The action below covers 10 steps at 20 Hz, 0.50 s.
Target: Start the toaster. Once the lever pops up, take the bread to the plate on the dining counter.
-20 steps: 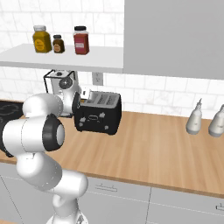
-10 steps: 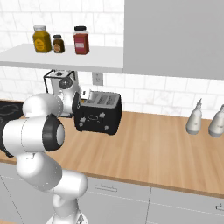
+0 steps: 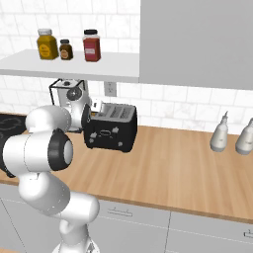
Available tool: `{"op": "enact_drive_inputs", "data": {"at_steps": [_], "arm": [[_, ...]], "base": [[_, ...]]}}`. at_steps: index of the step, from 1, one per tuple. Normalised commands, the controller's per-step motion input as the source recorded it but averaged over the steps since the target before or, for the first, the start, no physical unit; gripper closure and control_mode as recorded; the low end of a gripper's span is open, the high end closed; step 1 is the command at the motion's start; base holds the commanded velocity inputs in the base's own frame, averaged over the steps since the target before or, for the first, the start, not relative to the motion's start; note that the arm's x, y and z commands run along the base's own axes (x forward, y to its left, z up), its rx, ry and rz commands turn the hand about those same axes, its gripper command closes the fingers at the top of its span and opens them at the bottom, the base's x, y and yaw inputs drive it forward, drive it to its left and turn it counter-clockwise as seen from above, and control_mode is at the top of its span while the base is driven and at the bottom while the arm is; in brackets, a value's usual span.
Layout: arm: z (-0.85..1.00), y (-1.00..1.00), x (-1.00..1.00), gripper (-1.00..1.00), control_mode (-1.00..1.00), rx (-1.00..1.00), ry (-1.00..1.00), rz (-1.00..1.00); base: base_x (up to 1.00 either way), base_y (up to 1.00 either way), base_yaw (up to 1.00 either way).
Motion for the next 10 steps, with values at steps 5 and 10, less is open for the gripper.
{"op": "enact_drive_inputs", "data": {"at_steps": [5, 10], "arm": [[0.00, 0.00, 0.00, -1.00, -1.00, 0.00, 0.00, 0.00], [0.00, 0.00, 0.00, -1.00, -1.00, 0.00, 0.00, 0.00]], "base": [[0.00, 0.00, 0.00], [0.00, 0.00, 0.00]]}}
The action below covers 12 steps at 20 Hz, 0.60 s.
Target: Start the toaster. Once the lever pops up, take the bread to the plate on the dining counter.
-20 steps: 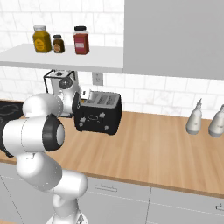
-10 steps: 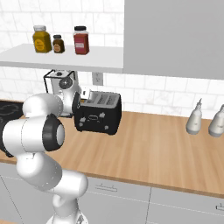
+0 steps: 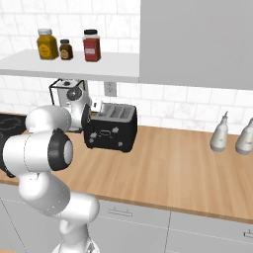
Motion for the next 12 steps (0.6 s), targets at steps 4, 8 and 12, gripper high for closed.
{"op": "enact_drive_inputs", "data": {"at_steps": [4, 8, 12], "arm": [[0.00, 0.00, 0.00, -1.00, -1.00, 0.00, 0.00, 0.00], [0.00, 0.00, 0.00, -1.00, -1.00, 0.00, 0.00, 0.00], [0.00, 0.00, 0.00, -1.00, -1.00, 0.00, 0.00, 0.00]], "base": [[0.00, 0.00, 0.00], [0.00, 0.00, 0.00], [0.00, 0.00, 0.00]]}}
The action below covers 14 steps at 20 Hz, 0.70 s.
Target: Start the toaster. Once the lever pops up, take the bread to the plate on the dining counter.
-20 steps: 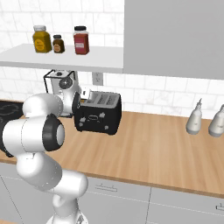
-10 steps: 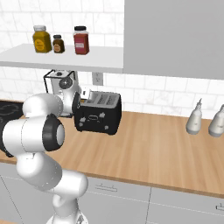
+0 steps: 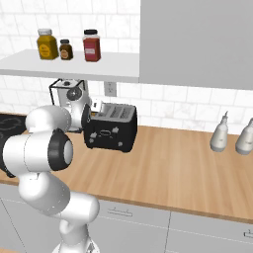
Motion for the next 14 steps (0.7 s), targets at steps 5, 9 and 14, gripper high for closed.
{"op": "enact_drive_inputs", "data": {"at_steps": [5, 9, 14], "arm": [[0.00, 0.00, 0.00, -1.00, -1.00, 0.00, 0.00, 0.00], [0.00, 0.00, 0.00, -1.00, -1.00, 0.00, 0.00, 0.00], [0.00, 0.00, 0.00, -1.00, -1.00, 0.00, 0.00, 0.00]], "base": [[0.00, 0.00, 0.00], [0.00, 0.00, 0.00], [0.00, 0.00, 0.00]]}}
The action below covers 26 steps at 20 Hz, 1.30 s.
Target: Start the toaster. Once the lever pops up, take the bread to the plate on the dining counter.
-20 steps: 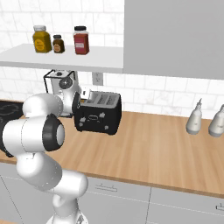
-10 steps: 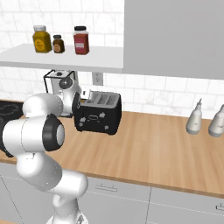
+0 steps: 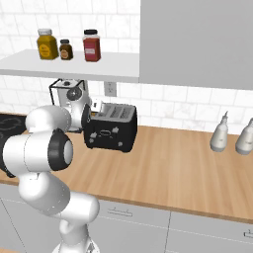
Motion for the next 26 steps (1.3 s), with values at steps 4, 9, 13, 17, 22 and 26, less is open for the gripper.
{"op": "enact_drive_inputs", "data": {"at_steps": [4, 9, 13, 17, 22, 26], "arm": [[0.00, 0.00, 0.00, -1.00, -1.00, 0.00, 0.00, 0.00], [0.00, 0.00, 0.00, -1.00, -1.00, 0.00, 0.00, 0.00], [0.00, 0.00, 0.00, -1.00, -1.00, 0.00, 0.00, 0.00], [0.00, 0.00, 0.00, -1.00, -1.00, 0.00, 0.00, 0.00], [0.00, 0.00, 0.00, -1.00, -1.00, 0.00, 0.00, 0.00], [0.00, 0.00, 0.00, -1.00, -1.00, 0.00, 0.00, 0.00]], "base": [[0.00, 0.00, 0.00], [0.00, 0.00, 0.00], [0.00, 0.00, 0.00], [0.00, 0.00, 0.00], [0.00, 0.00, 0.00], [0.00, 0.00, 0.00]]}}
